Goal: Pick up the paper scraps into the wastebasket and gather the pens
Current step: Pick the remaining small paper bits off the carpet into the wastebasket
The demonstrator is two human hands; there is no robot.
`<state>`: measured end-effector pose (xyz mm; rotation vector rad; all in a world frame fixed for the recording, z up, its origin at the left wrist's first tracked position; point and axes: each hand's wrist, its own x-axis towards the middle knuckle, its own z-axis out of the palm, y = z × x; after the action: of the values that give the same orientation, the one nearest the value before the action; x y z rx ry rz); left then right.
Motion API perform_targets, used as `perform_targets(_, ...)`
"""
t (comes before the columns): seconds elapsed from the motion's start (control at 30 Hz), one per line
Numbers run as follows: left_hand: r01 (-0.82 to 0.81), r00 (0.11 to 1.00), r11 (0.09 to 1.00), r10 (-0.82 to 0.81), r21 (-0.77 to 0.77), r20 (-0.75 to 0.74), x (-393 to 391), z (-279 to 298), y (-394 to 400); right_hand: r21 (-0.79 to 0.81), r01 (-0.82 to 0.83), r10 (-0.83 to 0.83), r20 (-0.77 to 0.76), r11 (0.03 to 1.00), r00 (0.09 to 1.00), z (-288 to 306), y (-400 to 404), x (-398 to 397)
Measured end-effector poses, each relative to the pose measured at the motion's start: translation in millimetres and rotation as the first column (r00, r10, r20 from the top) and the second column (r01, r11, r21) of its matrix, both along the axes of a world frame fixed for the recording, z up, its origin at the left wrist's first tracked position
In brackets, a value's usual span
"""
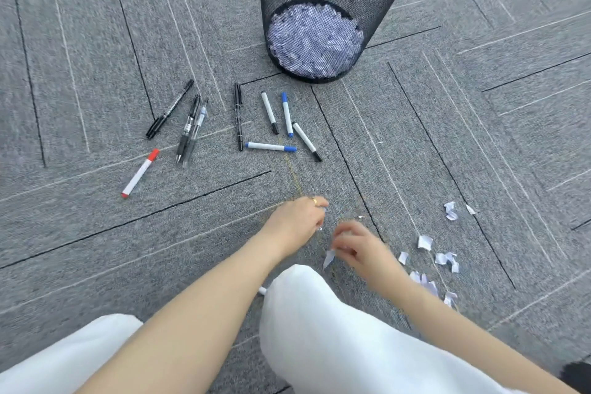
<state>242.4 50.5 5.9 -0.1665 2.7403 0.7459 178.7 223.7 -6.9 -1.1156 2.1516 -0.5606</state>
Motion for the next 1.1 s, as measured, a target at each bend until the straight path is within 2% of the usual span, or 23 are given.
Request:
perform_targets(0.07, 0.011, 1.000, 1.000, -0.011, -0.012, -0.014, -3.3, -6.9, 4.3, 0.009, -0.101, 0.101, -0.035, 0.995, 0.994, -7.7, 7.8, 9.9)
perform_targets(0.27, 0.073, 0.997, 0.997, -0.073, -0.033, -0.024, -5.0, -17.2, 6.3, -0.097, -0.168, 0.143, -0.225, 0.981, 0.964, -19.8, 8.2, 16.9)
perform_targets(0.33, 0.067, 0.998, 0.998, -0.067, -0.001, 0.015, -10.2, -13.5, 3.9, -0.080, -0.185, 0.165, -0.203, 0.980, 0.965, -20.3, 7.8, 14.7)
perform_targets(0.4, -0.018, 0.999, 0.997, 0.014, 0.077, 0.051, -16.2, -5.9, -3.2, -0.083, -0.111, 0.101, -0.116, 0.990, 0.988, -14.4, 3.8, 12.5)
perform_targets(0.47, -0.149, 0.987, 0.977, 0.138, 0.153, 0.077, -23.9, 10.9, -18.3, -0.104, 0.171, -0.170, 0.021, 0.980, 0.985, 6.7, -8.4, 1.6)
perform_targets(0.53, -0.234, 0.972, 0.950, 0.231, 0.206, 0.038, -37.8, 41.2, -40.4, -0.180, 0.507, -0.470, 0.214, 0.843, 0.856, 43.7, -28.4, -23.4)
perform_targets(0.6, -0.277, 0.951, 0.924, 0.302, 0.266, -0.060, -58.8, 89.2, -65.2, -0.361, 0.634, -0.537, 0.339, 0.684, 0.773, 99.4, -57.3, -60.5)
perform_targets(0.67, -0.276, 0.911, 0.903, 0.355, 0.328, -0.211, -86.5, 146.7, -89.0, -0.564, 0.615, -0.491, 0.376, 0.552, 0.786, 167.9, -91.0, -102.8)
perform_targets(0.73, -0.260, 0.830, 0.890, 0.404, 0.374, -0.385, -117.5, 201.8, -112.1, -0.731, 0.522, -0.461, 0.315, 0.440, 0.830, 227.5, -125.3, -142.6)
perform_targets(0.77, -0.263, 0.778, 0.886, 0.429, 0.382, -0.458, -132.8, 225.2, -122.3, -0.771, 0.475, -0.459, 0.269, 0.424, 0.846, 248.8, -143.9, -160.9)
perform_targets(0.8, -0.279, 0.733, 0.887, 0.444, 0.368, -0.515, -147.5, 243.7, -131.7, -0.782, 0.433, -0.464, 0.210, 0.449, 0.861, 264.4, -163.1, -177.0)
perform_targets(0.87, -0.362, 0.692, 0.895, 0.446, 0.263, -0.567, -172.0, 265.7, -145.6, -0.717, 0.369, -0.484, 0.051, 0.591, 0.873, 276.2, -196.8, -203.5)
perform_targets(0.97, -0.499, 0.720, 0.865, 0.447, 0.050, -0.531, -195.4, 260.5, -159.1, -0.492, 0.326, -0.463, -0.187, 0.807, 0.866, 254.0, -221.0, -232.1)
perform_targets(1.03, -0.511, 0.743, 0.859, 0.453, 0.019, -0.492, -204.0, 248.9, -165.2, -0.353, 0.332, -0.429, -0.244, 0.875, 0.870, 238.7, -223.4, -239.7)
perform_targets(1.1, -0.509, 0.786, 0.861, 0.471, 0.013, -0.401, -208.6, 238.6, -168.0, -0.287, 0.342, -0.419, -0.272, 0.895, 0.866, 228.3, -224.4, -242.4)
